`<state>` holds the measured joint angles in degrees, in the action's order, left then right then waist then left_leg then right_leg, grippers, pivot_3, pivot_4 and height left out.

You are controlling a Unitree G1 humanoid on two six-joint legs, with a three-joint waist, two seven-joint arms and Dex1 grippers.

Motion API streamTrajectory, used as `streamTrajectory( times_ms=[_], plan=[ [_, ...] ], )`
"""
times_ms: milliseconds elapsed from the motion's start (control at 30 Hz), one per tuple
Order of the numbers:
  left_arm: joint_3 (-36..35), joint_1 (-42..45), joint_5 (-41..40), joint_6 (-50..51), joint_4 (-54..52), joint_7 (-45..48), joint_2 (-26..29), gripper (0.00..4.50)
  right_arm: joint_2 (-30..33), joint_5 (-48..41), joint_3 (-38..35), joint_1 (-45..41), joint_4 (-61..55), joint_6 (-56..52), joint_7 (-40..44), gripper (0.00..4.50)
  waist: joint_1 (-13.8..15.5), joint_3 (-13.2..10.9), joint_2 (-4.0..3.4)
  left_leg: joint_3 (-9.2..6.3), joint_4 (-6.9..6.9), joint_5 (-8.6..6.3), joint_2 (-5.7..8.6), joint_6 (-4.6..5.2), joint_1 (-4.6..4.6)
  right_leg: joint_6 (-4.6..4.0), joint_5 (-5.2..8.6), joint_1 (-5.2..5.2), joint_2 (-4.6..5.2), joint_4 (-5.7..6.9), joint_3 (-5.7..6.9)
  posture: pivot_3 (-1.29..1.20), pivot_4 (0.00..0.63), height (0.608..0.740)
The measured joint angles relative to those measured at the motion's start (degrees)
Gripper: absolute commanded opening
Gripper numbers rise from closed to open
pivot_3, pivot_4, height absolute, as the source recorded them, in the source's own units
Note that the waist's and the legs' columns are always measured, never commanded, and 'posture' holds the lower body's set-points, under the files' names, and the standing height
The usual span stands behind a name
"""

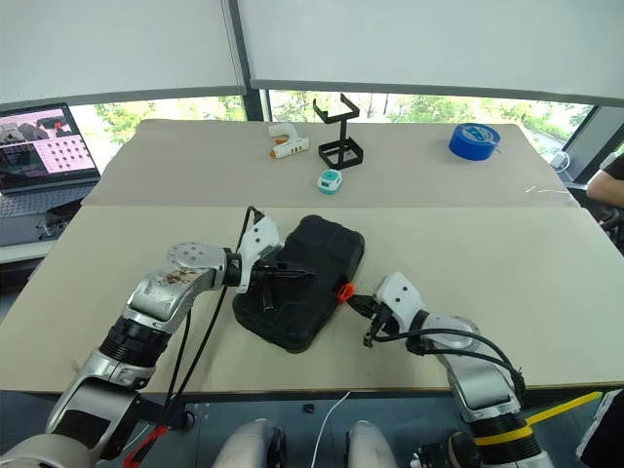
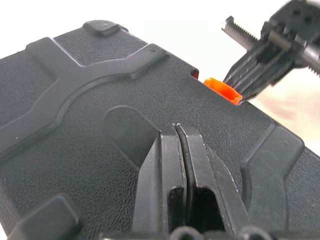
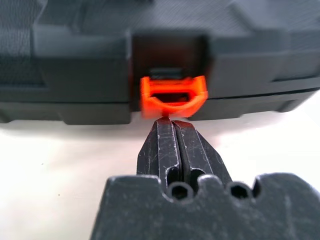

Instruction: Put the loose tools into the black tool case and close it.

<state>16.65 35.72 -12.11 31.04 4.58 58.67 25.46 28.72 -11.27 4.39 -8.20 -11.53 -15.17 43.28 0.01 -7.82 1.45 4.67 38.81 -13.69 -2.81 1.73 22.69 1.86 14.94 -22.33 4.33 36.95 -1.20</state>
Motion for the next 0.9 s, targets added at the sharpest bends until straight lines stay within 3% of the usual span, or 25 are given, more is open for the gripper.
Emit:
streamTrajectory(
  times_ms=[367, 667, 900],
  plan=[
    [0.7, 0.9, 0.8, -0.8, 1.8, 0.7, -1.1, 0.11, -1.1, -1.7, 2.2, -2.0, -4.4, -0.9, 0.1, 0.00, 0.2, 0.3, -0.01, -0.02, -0.10, -0.02, 0.02, 0.02, -0.18, -0.01, 0.04, 0.16, 0.05, -0.12, -0.02, 0.00, 0.150, 0.740],
    [0.7, 0.8, 0.9, -0.9, 1.8, 0.8, -1.0, 0.11, 3.7, -5.2, -4.8, 4.1, -7.2, -1.7, 0.6, 0.00, 0.2, 0.3, 0.01, -0.02, -0.17, -0.03, -0.01, 0.02, -0.19, -0.05, 0.07, 0.16, 0.05, -0.17, -0.03, 0.00, 0.150, 0.740],
    [0.7, 0.8, 1.0, -1.0, 1.8, 0.8, -1.3, 0.11, 3.6, -3.3, -1.1, 4.6, -5.3, -2.6, 0.3, 0.00, 0.3, 0.3, 0.00, -0.01, -0.17, -0.04, -0.01, 0.03, -0.18, -0.07, 0.11, 0.15, 0.06, -0.23, -0.04, 0.00, 0.150, 0.740]
  ],
)
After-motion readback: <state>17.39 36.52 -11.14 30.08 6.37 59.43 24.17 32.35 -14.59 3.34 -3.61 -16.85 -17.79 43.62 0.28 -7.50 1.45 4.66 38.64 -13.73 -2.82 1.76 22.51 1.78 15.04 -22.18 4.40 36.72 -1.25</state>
